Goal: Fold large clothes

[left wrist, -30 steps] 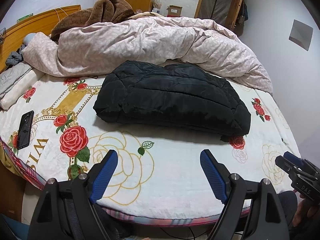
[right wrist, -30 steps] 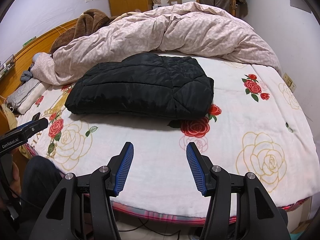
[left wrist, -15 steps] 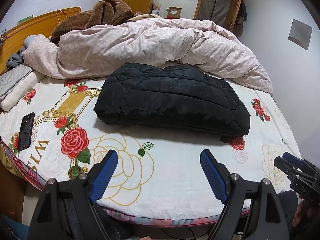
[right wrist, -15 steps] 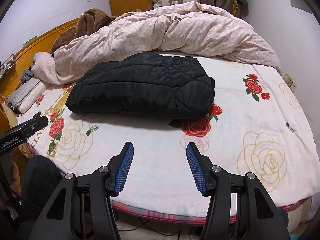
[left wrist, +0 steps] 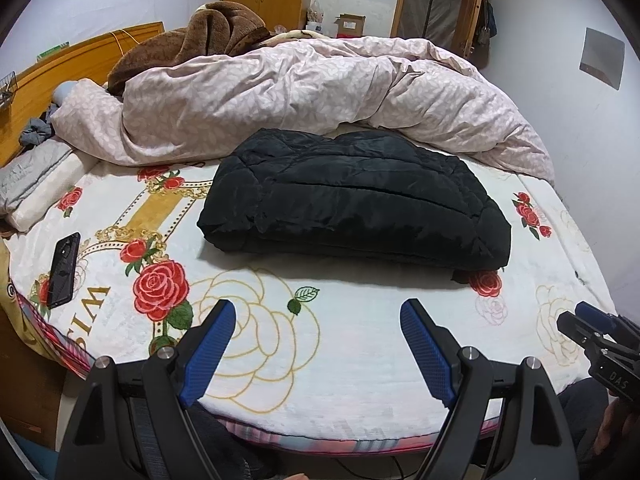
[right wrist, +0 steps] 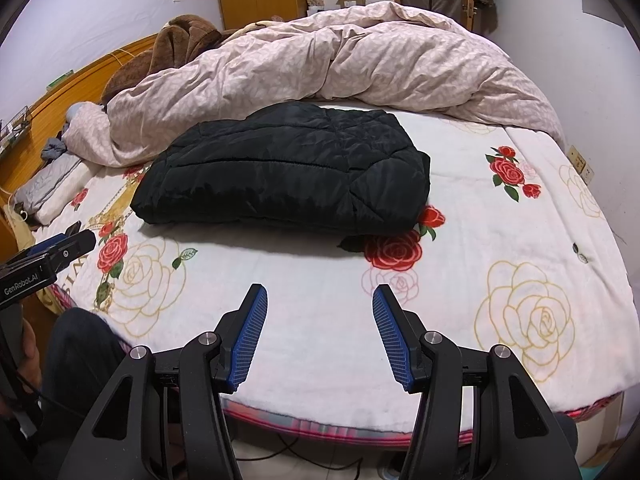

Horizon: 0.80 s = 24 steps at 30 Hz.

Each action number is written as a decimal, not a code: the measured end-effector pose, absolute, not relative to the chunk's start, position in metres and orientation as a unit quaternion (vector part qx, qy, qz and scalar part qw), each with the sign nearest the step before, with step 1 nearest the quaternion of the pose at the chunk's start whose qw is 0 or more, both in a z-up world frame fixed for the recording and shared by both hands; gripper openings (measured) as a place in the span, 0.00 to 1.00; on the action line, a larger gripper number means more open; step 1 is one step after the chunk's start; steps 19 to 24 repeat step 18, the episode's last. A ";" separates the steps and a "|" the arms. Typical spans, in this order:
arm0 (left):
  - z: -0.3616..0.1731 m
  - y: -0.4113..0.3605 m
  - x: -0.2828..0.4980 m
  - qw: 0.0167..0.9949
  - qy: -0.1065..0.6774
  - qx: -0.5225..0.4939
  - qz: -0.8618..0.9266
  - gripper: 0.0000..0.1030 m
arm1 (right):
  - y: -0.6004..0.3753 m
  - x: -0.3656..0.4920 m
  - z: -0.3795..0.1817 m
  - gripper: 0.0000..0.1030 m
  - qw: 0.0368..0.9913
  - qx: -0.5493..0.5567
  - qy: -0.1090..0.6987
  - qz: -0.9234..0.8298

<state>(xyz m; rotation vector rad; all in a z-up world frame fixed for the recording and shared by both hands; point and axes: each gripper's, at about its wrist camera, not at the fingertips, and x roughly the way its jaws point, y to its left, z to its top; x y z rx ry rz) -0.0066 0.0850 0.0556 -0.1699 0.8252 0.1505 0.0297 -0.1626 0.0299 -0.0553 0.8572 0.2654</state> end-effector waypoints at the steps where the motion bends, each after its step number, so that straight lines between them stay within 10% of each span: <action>1: 0.056 0.084 -0.006 0.910 0.400 -0.082 0.073 0.83 | -0.163 0.029 0.029 0.54 0.900 -0.028 0.415 0.129; 24: 0.052 0.089 -0.008 0.908 0.399 -0.086 0.094 0.83 | -0.168 0.029 0.025 0.54 0.899 -0.031 0.416 0.133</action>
